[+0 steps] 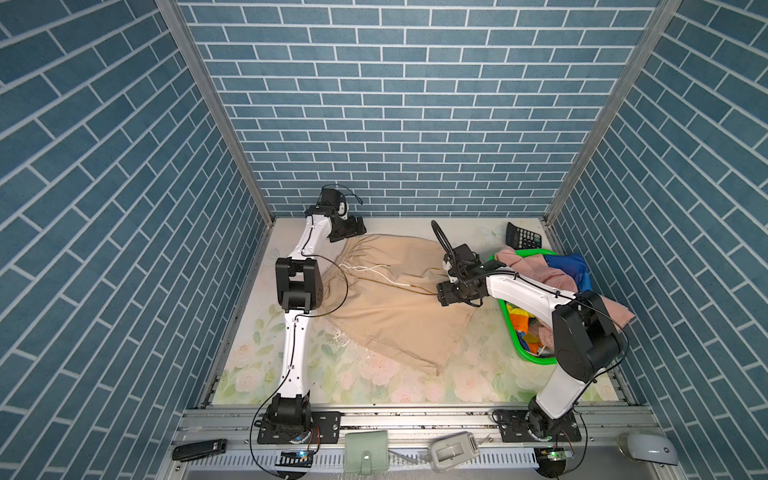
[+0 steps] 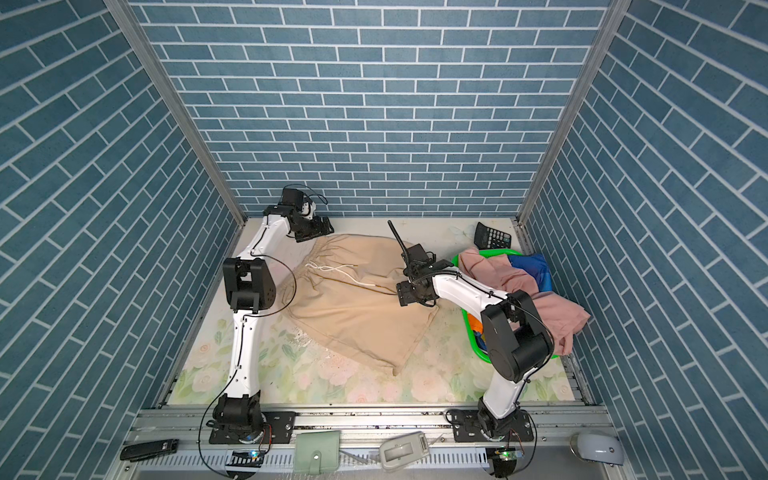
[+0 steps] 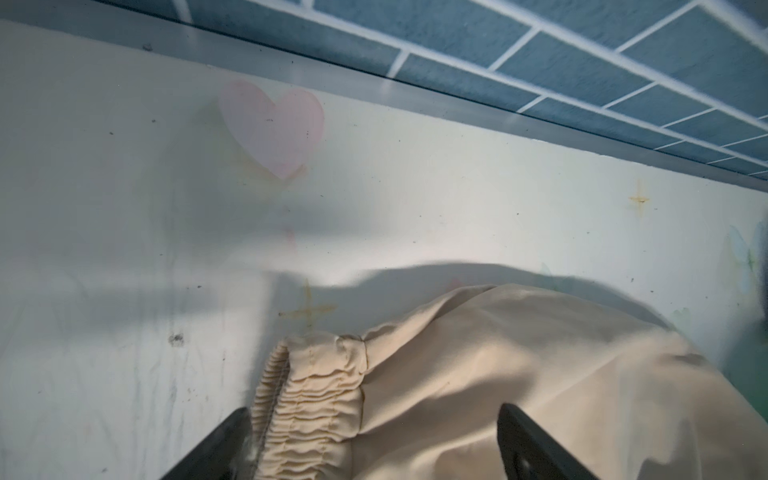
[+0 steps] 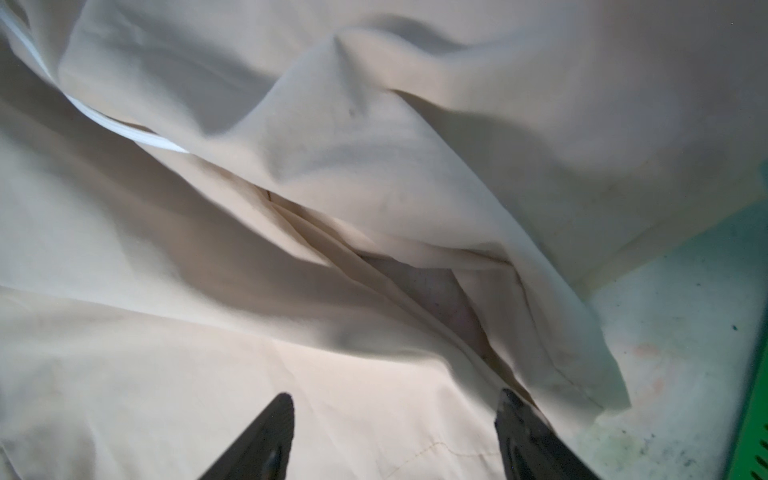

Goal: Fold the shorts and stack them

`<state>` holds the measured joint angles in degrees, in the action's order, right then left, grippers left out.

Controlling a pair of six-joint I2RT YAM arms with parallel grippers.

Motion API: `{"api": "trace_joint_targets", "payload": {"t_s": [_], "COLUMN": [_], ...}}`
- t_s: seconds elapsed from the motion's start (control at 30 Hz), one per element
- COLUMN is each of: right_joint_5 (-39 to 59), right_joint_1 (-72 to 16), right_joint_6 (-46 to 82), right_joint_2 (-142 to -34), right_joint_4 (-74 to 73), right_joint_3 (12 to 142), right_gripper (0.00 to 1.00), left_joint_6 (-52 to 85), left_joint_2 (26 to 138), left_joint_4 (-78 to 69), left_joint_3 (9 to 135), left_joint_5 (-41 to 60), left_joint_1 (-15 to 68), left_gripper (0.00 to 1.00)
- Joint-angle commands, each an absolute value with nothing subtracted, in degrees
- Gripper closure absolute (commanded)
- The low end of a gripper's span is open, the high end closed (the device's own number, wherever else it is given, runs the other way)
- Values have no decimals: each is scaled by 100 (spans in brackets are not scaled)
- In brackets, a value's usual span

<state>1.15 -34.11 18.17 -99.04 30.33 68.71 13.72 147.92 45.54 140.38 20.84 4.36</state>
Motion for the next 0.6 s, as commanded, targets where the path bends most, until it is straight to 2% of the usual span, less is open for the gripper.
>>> {"api": "trace_joint_targets", "payload": {"t_s": [0.0,0.27,0.5,0.57], "right_joint_5": [303,377,403,437], "right_joint_1": [-3419,-3416,-3419,-3419], "right_joint_6": [2013,2058,2091,2112], "right_joint_2": [-9730,-9834,-9835,-9829], "right_joint_4": [2850,2730,2637,2598], "right_joint_3": [6736,6776,6772,6739], "right_gripper": [23,23,23,23], "left_joint_6": [1154,1370,1461,1464], "left_joint_2": [15034,15531,15681,15711], "left_joint_4": [4510,4546,4440,4391], "left_joint_3": [14375,14862,14849,14854], "left_joint_5": [2168,2093,2109,2131], "left_joint_1": [430,378,365,360], "left_gripper": [7,11,19,24]}}
